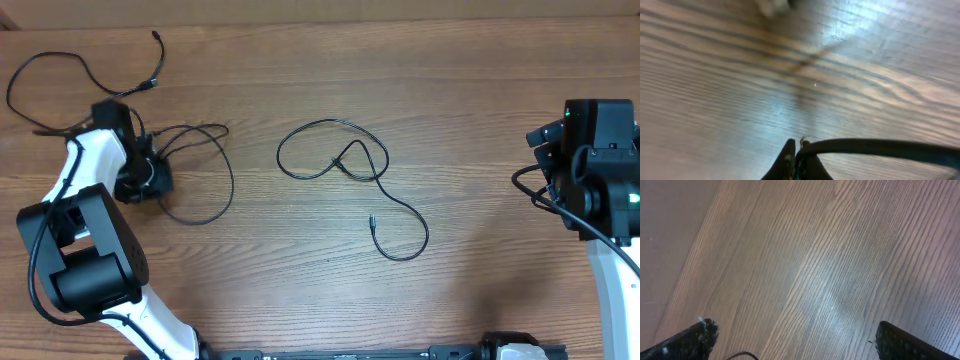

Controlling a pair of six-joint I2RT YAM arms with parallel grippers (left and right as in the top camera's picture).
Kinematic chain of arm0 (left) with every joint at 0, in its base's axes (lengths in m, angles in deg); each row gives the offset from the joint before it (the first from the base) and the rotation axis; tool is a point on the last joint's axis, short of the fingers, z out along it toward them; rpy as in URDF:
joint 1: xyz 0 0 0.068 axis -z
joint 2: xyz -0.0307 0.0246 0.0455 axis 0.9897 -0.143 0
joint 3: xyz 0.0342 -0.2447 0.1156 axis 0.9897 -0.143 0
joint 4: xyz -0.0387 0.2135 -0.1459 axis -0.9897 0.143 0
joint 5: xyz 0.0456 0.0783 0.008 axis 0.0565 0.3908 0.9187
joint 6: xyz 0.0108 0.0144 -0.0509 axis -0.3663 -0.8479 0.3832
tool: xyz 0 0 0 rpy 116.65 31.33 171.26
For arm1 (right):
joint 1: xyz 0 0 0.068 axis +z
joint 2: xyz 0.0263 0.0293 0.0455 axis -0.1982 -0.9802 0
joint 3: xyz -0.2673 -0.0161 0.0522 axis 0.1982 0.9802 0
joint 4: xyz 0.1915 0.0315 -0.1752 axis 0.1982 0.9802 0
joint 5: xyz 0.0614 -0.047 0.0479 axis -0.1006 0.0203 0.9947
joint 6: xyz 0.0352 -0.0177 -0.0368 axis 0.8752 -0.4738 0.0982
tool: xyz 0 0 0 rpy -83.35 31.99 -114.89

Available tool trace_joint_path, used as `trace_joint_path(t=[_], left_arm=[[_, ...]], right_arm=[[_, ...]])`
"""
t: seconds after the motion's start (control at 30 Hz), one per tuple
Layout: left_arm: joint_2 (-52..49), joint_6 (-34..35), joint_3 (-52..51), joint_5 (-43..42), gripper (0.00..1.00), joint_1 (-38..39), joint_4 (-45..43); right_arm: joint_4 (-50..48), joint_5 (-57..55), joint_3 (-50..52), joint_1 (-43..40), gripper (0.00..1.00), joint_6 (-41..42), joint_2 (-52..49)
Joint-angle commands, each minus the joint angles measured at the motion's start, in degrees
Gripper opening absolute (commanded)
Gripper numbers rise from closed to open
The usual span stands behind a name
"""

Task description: Untangle cables

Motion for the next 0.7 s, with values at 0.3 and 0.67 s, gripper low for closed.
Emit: trace_joint_path(t=[0.3, 0.67], left_arm=[[9.49, 6.62, 35.19, -6.05, 0.04, -0.22, 13.68], [22.84, 7.06, 45.42, -47.34, 0.04, -0.04, 0.68]], right_arm=[[-0.28, -0.83, -0.42, -0.15, 1.00, -0.22, 0.15], [-0.28, -0.83, -0.42, -0.15, 1.00, -0.22, 0.15]])
